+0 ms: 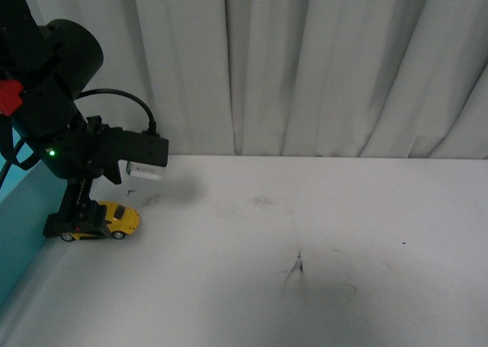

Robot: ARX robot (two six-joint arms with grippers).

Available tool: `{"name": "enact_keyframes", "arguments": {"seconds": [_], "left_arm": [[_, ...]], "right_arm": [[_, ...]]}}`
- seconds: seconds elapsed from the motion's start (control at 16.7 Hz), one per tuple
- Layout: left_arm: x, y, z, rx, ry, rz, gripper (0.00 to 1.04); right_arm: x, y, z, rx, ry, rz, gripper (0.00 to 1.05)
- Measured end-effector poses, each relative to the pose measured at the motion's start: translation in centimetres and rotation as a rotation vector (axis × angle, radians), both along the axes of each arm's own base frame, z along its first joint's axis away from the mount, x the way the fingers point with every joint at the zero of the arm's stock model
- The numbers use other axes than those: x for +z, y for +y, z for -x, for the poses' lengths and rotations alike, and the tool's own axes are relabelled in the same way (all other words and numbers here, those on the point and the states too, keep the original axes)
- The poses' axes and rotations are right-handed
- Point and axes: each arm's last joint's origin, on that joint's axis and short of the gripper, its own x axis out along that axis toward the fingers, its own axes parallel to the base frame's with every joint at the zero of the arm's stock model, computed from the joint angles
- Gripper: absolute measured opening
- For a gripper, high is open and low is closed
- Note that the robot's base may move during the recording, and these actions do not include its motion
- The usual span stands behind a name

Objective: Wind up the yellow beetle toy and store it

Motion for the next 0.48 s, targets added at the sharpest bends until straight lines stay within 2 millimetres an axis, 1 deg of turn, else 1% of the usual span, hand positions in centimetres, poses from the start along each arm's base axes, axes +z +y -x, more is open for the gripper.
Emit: {"name": "enact_keyframes", "arguments": {"seconds": [0.12,0.18,0.36,0.48], "left_arm": [[-0.6,0.2,-0.1,-0.019,0.025,-0.02,0.98],[-1.1,0.7,-0.5,-0.045,0.037,-0.072,0.98],[-2.1,1.4,-0.9,-0.054,0.053,-0.098,0.98],[-2.3,1.5,-0.9,-0.052,0.062,-0.099,0.95]], "right_arm": [[0.0,0.0,0.0,0.0,0.0,0.0,0.98],[0.0,0.0,0.0,0.0,0.0,0.0,0.98],[0.0,0.0,0.0,0.0,0.0,0.0,0.98],[0.0,0.0,0.0,0.0,0.0,0.0,0.98]]}}
